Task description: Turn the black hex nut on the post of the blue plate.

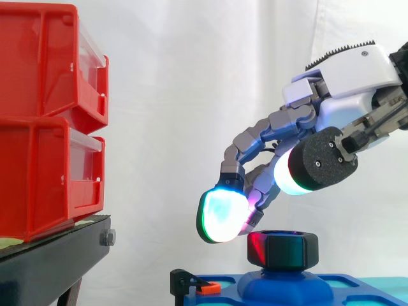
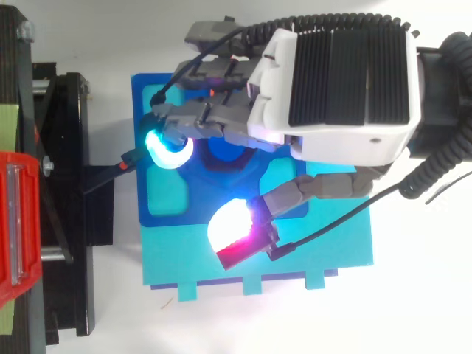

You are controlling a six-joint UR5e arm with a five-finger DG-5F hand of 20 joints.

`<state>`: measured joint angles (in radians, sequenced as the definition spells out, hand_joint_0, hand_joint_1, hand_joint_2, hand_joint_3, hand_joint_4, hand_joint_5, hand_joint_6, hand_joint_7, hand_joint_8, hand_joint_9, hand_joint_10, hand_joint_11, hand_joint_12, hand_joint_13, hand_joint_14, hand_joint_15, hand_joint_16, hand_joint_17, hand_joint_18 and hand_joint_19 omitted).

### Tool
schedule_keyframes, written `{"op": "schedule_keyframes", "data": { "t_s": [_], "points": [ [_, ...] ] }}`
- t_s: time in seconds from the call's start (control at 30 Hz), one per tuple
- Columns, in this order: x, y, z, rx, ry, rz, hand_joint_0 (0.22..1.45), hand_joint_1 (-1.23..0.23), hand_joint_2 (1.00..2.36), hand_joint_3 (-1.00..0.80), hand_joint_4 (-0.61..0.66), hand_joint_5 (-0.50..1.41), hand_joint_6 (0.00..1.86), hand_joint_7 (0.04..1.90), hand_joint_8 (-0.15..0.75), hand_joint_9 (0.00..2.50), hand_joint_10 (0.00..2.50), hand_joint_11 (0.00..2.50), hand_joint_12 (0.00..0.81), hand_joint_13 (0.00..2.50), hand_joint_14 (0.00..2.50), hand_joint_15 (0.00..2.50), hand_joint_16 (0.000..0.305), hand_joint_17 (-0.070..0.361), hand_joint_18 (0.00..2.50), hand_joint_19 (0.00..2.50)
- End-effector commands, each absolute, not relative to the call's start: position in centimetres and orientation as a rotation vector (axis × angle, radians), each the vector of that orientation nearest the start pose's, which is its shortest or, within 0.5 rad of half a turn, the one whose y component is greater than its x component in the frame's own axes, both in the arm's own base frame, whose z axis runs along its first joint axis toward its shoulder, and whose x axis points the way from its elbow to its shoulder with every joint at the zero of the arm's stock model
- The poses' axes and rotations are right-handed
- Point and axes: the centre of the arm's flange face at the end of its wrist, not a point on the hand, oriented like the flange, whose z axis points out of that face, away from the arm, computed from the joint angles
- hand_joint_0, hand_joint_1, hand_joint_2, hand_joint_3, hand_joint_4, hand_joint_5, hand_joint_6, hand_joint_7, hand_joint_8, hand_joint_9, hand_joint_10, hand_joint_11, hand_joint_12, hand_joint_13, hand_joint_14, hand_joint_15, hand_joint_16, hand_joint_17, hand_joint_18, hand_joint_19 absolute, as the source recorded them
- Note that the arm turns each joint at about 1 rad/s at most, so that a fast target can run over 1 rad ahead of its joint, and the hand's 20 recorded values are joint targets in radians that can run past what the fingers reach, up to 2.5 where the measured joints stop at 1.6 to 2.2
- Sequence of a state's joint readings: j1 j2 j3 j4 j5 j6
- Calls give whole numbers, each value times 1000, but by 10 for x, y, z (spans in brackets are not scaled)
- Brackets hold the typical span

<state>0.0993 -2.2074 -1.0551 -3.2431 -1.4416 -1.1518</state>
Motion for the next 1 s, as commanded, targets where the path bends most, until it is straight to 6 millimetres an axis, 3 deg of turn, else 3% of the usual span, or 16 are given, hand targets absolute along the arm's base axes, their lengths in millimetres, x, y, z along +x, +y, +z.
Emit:
{"op": "schedule_keyframes", "data": {
  "t_s": [0.0,0.97],
  "points": [
    [726,-77,336,372,1762,249,505,-429,1000,-500,246,-173,503,801,320,685,2,43,400,440,2,49,54,122,139,149],
    [724,-104,334,347,1753,269,507,-426,1000,-500,250,-172,503,800,324,700,0,55,399,450,1,56,54,122,147,144]
  ]
}}
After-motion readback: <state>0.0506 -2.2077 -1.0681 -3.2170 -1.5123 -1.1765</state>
